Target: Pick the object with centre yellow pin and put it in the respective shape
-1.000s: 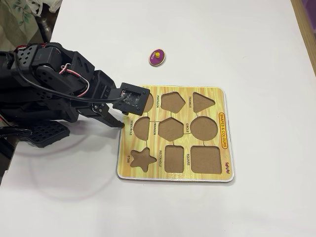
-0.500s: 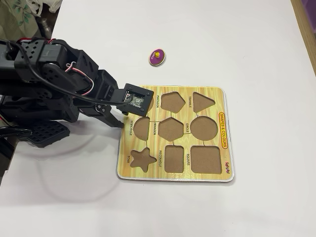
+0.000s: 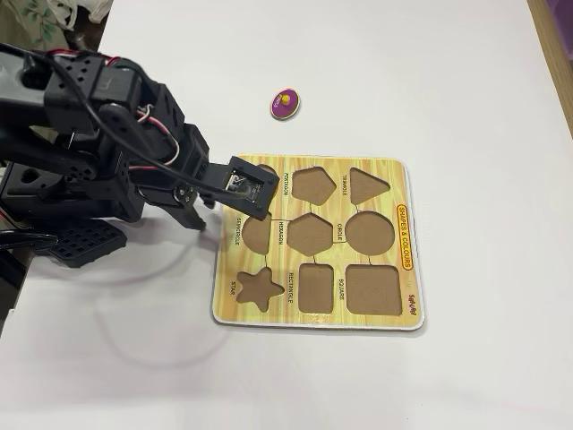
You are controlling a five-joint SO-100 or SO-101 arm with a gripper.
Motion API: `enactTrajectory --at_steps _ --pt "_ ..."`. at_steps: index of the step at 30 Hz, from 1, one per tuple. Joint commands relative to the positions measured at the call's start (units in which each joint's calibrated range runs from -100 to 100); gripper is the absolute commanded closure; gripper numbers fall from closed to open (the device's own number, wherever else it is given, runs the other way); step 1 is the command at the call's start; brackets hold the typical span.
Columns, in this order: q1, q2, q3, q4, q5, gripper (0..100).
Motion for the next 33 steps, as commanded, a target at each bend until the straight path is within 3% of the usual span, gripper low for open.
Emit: enactTrajectory --at_steps 1,15,33 --pt "-0.3 3.4 -10.4 7.4 0.0 89" --pt "-0.8 21.8 -42.6 22.3 -0.1 89" --pt "-26.6 39.2 -61.9 22.3 -0.7 89"
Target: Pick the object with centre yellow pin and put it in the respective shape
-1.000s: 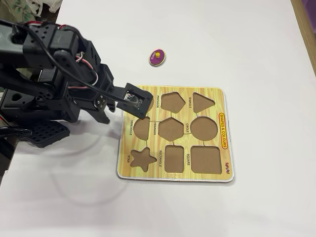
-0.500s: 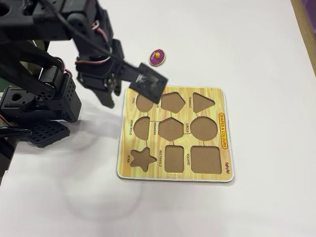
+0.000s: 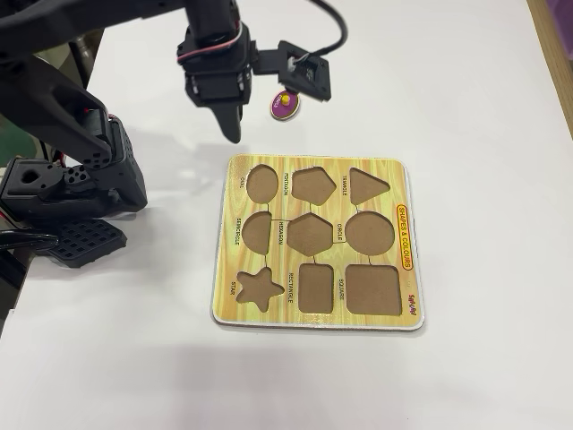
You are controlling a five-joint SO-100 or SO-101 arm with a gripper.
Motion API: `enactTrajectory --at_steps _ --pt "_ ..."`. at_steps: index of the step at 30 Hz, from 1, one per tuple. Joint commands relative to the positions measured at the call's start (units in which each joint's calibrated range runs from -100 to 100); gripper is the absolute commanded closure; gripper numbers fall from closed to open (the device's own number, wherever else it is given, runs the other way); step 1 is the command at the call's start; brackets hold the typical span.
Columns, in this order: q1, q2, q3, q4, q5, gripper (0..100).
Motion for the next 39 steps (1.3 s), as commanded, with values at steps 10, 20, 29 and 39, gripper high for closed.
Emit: enactTrajectory --at_steps 10,20,29,39 --pt "-13.0 12.3 -16.5 -0.6 -5.4 89" --pt "-19.8 20.9 -19.2 -9.7 -12.8 89" --pt "-22.7 26.3 -19.6 -16.1 -18.2 89" --pt "-25.1 29.6 -19.8 -21.7 -18.2 89"
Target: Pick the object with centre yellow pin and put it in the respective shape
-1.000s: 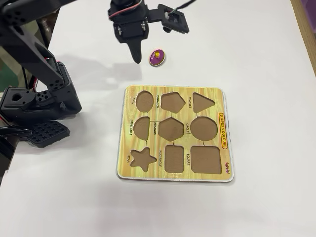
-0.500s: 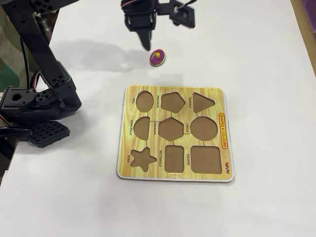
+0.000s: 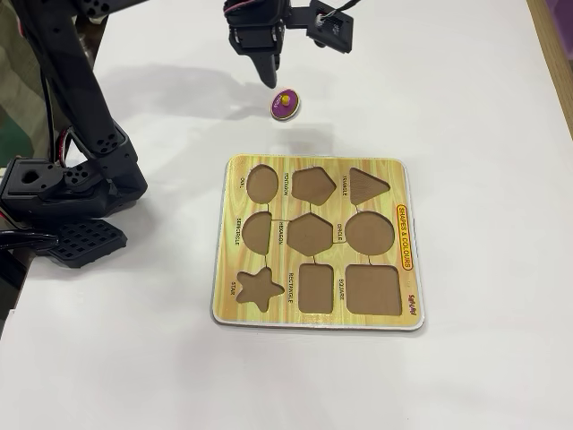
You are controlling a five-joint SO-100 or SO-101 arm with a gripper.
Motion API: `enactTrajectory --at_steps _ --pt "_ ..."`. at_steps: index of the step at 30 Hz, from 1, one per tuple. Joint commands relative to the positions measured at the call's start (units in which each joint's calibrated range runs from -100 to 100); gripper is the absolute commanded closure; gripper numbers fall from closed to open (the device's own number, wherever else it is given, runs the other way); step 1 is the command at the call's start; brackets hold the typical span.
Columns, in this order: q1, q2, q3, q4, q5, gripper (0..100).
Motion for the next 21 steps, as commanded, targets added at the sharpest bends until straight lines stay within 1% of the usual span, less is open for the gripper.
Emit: enactTrajectory --at_steps 1,21 --pt "-1.0 1.8 -2.9 -4.1 -0.3 89" --pt "-0.6 8.0 -3.0 -4.9 -0.3 89"
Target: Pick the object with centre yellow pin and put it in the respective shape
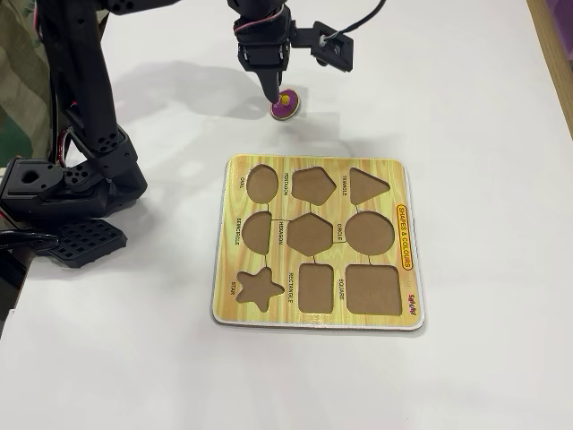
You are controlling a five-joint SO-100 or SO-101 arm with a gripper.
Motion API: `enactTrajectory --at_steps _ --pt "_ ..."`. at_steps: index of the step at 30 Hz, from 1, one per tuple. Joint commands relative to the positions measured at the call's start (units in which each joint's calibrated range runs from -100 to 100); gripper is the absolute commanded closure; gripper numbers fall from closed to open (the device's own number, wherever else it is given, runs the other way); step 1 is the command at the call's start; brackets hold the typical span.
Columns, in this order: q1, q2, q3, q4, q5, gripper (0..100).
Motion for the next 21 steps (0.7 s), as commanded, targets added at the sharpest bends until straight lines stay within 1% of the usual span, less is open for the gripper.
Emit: enactTrajectory --at_steps 1,12,21 --pt "0.5 0.3 -2.8 -0.4 -0.2 89" --pt "-3.5 3.1 -8.5 -0.4 0.2 89" --pt "-2.4 3.3 -7.6 -0.4 0.2 89"
